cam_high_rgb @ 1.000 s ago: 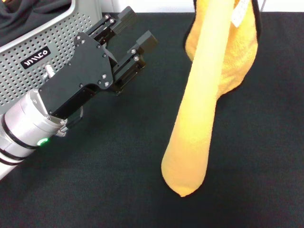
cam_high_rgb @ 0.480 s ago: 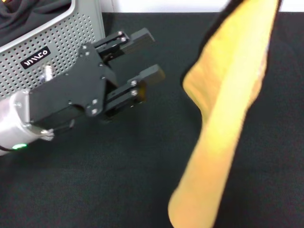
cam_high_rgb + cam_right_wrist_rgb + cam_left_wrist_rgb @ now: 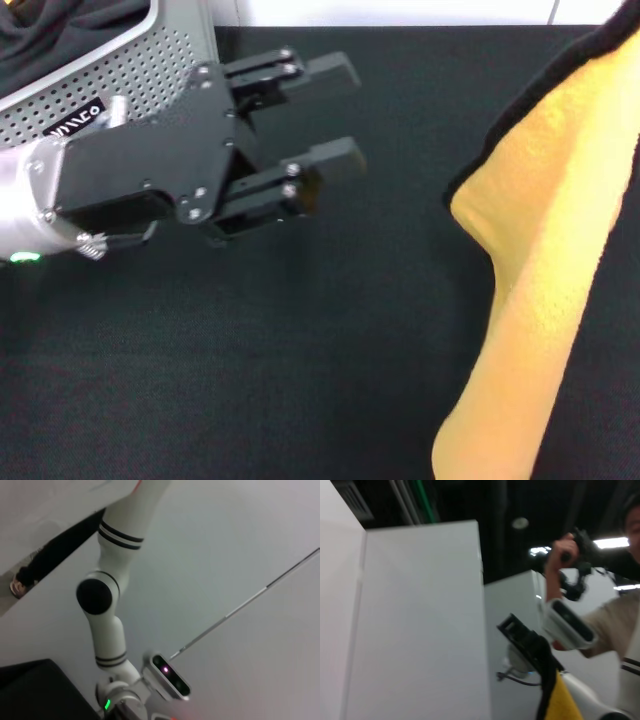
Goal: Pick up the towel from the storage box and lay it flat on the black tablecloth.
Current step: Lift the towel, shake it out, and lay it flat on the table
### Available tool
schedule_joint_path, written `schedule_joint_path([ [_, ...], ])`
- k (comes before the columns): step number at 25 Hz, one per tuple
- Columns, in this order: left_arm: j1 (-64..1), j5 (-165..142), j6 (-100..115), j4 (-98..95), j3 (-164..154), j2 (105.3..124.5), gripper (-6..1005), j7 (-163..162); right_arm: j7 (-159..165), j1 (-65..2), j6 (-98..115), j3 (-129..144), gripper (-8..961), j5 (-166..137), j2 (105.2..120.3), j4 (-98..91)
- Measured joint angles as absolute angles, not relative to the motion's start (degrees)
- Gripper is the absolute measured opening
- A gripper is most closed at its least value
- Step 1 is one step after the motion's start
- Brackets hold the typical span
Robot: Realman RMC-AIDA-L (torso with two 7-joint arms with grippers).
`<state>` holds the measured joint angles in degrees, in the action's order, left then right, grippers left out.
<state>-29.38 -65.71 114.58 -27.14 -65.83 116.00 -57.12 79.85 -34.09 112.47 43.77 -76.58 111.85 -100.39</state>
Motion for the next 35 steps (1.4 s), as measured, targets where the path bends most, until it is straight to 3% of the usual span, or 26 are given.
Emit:
schedule_joint_path([
  [7,-34.4,-68.2,114.7,-28.4,-65.9,115.64,547,-61.5,75.1,-37.0,114.3,43.8,43,-73.7,110.92,-92.4],
  [21,-40.2,-72.7,114.7,-33.9,-66.0,116.81,547,-67.5,68.0,-46.0,119.0,44.1,45,-72.9,108.29,-76.7],
  [35,-41.3,-73.2,114.3,-33.8,-66.1,117.53,546,-67.1,65.7,-49.5,120.6,44.2,47,-70.4,108.44,-74.4],
])
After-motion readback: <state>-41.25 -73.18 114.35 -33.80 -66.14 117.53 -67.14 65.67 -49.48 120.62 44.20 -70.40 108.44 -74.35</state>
